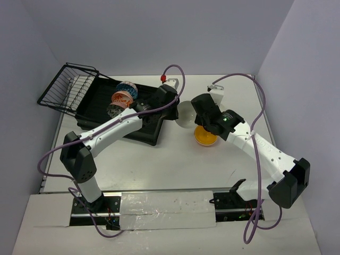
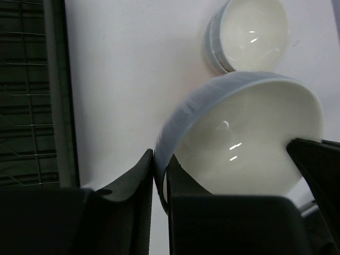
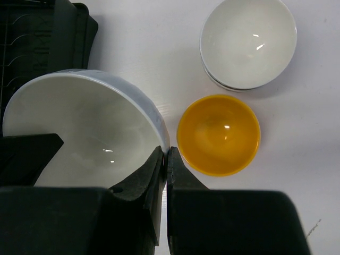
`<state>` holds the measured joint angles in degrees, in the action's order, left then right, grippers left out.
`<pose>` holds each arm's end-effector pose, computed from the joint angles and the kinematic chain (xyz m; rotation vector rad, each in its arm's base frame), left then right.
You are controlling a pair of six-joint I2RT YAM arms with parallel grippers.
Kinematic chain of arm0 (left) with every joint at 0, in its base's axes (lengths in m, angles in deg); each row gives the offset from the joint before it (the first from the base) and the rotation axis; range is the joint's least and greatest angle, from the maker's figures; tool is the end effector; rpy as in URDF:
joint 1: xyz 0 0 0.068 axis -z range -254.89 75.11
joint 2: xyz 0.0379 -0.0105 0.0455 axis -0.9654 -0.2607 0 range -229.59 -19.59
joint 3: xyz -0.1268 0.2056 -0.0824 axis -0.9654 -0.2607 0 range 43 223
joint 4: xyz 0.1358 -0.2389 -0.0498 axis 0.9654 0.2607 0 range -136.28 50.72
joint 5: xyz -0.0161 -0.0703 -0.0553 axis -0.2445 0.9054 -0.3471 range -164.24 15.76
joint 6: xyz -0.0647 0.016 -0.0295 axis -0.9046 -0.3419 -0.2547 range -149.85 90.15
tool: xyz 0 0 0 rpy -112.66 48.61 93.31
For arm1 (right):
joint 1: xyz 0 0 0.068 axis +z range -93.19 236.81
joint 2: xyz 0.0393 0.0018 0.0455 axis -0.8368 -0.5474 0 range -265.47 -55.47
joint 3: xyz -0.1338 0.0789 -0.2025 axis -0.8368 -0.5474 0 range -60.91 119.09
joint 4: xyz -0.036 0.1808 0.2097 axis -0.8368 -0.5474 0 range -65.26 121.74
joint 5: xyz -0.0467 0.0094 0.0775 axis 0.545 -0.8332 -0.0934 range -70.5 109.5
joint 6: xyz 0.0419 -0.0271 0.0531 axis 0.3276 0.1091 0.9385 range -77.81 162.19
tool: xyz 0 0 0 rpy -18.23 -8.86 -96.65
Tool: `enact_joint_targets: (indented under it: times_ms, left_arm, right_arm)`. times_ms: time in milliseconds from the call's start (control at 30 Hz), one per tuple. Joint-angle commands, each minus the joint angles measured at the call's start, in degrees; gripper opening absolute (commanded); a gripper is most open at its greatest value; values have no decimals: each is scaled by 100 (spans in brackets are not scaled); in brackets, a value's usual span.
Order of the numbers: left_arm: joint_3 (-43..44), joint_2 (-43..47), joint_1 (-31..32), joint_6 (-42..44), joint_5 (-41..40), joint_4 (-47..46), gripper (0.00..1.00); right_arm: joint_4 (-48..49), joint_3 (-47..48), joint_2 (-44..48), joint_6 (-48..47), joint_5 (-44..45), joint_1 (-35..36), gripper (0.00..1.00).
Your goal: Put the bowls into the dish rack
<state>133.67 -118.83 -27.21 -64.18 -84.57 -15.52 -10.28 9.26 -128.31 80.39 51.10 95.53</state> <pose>0.2994 -0.3126 0.2914 0.1698 2.3000 -0.5586 0.2564 0.1649 0.3077 0.2497 2.2002 0.0838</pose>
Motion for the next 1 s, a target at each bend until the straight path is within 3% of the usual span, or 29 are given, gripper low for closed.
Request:
enact_joint_targets:
  times_ms: [0, 67, 133, 367, 567, 633, 733, 767, 800, 967]
  left_arm:
    - [284, 36, 31, 14, -250, -27, 11]
    - [293, 63, 31, 57, -320, -27, 2]
    - [302, 124, 31, 128, -470, 0, 0]
    - [74, 475, 13, 646, -1067, -351, 0]
    - [-93, 730, -127, 1813, -2094, -790, 0]
    - [-347, 871, -206, 2516, -2420, -1097, 0]
    - [-1065, 1230, -408, 3824, -3071, -2387, 0]
    - [-1261, 1310, -531, 4167, -3072, -3313, 0]
    - [-1463, 1398, -610, 4789, -2967, -3723, 0]
    - [-2176, 1566, -1041, 6321, -2001, -5218, 0]
  right_arm:
    - [308, 331, 24, 162, 216, 74, 0]
    - [387, 313, 42, 101, 137, 83, 0]
    - [492, 234, 68, 48, -21, 92, 9]
    - [792, -65, 401, -31, -478, 92, 62]
    - [1108, -503, 1007, -225, -804, 83, 90]
    - [1284, -662, 1366, -303, -830, 83, 94]
    - [1459, -996, 1876, -382, -664, 83, 100]
    - [1495, -1179, 2009, -418, -559, 83, 100]
    - [1599, -1277, 2150, -453, -514, 74, 100]
    - [1715, -1752, 2941, -682, -303, 65, 100]
